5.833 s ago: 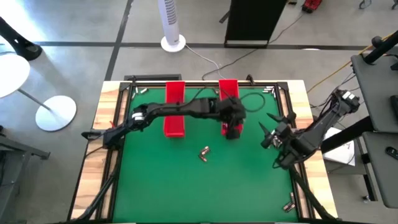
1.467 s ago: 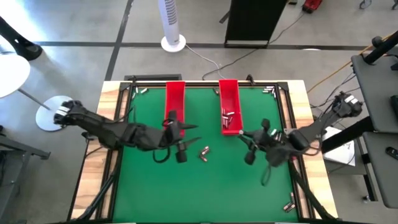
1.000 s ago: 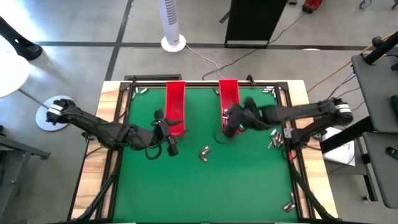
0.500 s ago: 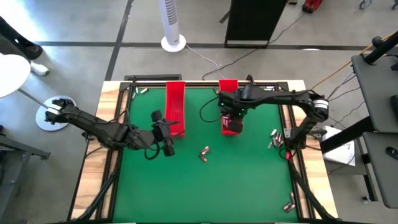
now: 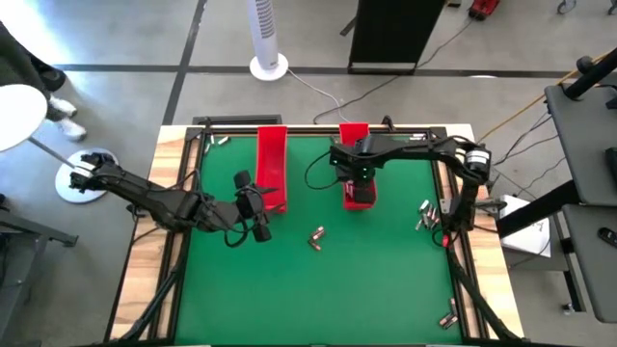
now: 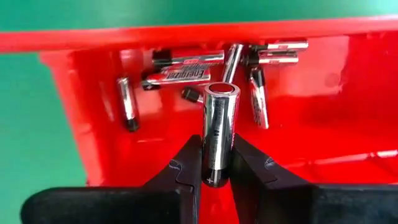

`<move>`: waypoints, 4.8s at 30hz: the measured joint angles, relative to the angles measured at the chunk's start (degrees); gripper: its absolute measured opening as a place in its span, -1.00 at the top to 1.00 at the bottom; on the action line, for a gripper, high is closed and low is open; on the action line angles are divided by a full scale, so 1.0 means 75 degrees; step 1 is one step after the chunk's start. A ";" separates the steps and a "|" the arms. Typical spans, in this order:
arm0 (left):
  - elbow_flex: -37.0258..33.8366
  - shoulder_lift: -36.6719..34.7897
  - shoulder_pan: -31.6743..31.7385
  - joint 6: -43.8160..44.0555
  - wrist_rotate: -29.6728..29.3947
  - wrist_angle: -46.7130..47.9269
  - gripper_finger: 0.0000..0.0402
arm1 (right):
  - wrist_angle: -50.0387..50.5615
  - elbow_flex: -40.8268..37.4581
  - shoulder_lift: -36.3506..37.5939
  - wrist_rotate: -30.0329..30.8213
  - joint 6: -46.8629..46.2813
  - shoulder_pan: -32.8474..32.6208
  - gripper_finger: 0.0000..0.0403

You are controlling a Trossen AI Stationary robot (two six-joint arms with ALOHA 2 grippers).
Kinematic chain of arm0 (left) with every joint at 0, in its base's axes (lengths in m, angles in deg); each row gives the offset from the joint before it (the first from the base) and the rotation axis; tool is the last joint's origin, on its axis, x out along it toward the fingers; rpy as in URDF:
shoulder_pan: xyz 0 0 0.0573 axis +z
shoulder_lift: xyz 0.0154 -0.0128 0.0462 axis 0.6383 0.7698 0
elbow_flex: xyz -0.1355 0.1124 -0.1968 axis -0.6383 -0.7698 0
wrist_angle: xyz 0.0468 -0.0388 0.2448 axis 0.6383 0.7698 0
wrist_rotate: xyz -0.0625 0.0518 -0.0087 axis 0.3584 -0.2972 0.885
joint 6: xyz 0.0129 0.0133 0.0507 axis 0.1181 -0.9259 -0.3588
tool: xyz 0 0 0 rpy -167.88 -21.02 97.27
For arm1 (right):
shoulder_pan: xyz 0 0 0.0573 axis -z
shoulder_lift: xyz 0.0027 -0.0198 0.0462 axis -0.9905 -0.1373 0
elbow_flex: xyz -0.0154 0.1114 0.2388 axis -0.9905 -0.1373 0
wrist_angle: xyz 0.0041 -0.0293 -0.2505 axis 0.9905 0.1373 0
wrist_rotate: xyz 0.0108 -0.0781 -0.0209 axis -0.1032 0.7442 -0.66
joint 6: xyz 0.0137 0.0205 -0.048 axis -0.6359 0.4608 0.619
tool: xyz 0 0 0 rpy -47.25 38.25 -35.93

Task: Sort batteries
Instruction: Put the silver battery into the right red bin

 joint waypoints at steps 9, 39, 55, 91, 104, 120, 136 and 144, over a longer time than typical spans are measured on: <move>0.0000 0.0000 -0.0009 0.0241 0.0003 0.0038 0.10 | -0.0169 -0.0009 -0.0713 0.0006 0.0312 0.0178 0.76; 0.0000 0.0003 -0.0009 0.0247 0.0006 0.0055 0.10 | -0.0774 -0.0053 -0.1088 -0.0003 0.0720 0.0374 0.71; 0.0000 0.0003 -0.0188 0.0212 -0.0029 0.0170 0.10 | -0.0983 -0.0143 -0.1085 -0.0006 0.0638 0.0373 0.59; -0.0003 -0.0169 -0.1338 -0.0190 -0.0871 -0.0071 0.10 | 0.0513 0.0212 0.3564 0.1306 -0.2454 0.0360 -0.01; 0.0013 -0.0169 -0.1351 -0.0060 -0.0843 -0.0230 0.10 | -0.0017 -0.1525 0.3810 0.1577 -0.5742 0.2182 0.01; 0.0102 -0.0140 -0.1373 -0.0096 -0.0443 -0.0067 0.10 | -0.3326 -0.3025 0.1554 0.1878 -0.9326 0.5207 0.28; 0.0080 -0.0137 -0.1373 -0.0222 -0.0443 0.0112 0.10 | -0.3661 -0.2795 0.0229 0.2726 -1.1939 0.5225 0.25; 0.0076 -0.0137 -0.1373 -0.0221 -0.0443 0.0232 0.10 | -0.3650 -0.2828 0.0261 0.2890 -1.2443 0.5208 0.32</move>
